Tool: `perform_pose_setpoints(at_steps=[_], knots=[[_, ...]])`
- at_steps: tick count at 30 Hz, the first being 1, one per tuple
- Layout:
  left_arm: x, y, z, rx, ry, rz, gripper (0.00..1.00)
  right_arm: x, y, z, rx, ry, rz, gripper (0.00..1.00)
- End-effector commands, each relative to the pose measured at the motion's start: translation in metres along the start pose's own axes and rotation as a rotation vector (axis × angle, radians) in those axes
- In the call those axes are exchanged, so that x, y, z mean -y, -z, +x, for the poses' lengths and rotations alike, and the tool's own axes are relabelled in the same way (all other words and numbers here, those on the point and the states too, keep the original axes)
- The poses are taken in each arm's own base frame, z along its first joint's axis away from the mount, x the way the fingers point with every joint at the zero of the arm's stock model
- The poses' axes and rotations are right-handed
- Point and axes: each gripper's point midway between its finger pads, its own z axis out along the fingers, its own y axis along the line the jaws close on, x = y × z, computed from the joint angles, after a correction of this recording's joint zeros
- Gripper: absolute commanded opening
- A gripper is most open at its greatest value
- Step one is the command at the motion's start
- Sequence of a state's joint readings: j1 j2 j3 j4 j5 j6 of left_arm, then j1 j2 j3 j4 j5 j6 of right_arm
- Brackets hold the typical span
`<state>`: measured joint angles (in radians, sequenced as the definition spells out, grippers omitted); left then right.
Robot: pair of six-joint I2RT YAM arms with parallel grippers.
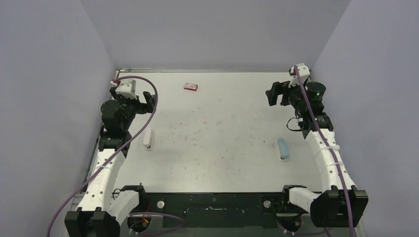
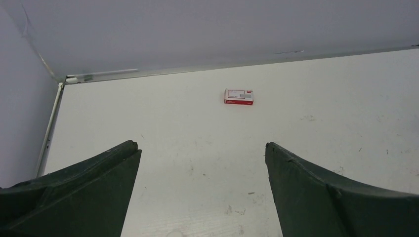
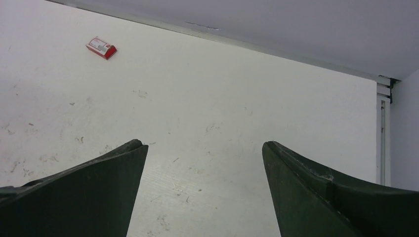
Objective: Load the staples into the stapler
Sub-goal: Move the staple box to the center of the board.
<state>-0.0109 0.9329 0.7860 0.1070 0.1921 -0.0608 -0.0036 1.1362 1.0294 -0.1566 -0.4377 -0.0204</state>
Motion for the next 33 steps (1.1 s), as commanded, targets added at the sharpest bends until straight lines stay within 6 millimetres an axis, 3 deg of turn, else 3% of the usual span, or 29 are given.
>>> perform_pose_setpoints(at_steps=[1, 8, 13, 23, 28, 33], knots=[[0.001, -0.009, -0.012, 0.038, 0.005, 0.015, 0.97, 0.008, -0.005, -0.009, 0.041, -0.002, 0.01, 0.9], [0.001, -0.035, -0.006, 0.005, 0.013, 0.047, 0.97, 0.014, -0.016, 0.004, -0.001, -0.012, 0.012, 0.9], [0.009, -0.07, 0.003, -0.007, 0.076, 0.119, 0.97, 0.013, -0.027, 0.026, -0.053, -0.016, -0.019, 0.9], [0.031, -0.203, 0.042, -0.124, 0.143, 0.148, 1.0, 0.002, -0.042, 0.071, -0.146, -0.013, -0.132, 0.9], [0.032, -0.271, 0.085, -0.237, 0.31, 0.117, 0.91, 0.0, -0.044, 0.09, -0.179, -0.019, -0.165, 0.9], [0.036, -0.32, 0.124, -0.314, 0.415, 0.108, 0.87, 0.003, -0.046, 0.103, -0.204, -0.028, -0.167, 0.9]])
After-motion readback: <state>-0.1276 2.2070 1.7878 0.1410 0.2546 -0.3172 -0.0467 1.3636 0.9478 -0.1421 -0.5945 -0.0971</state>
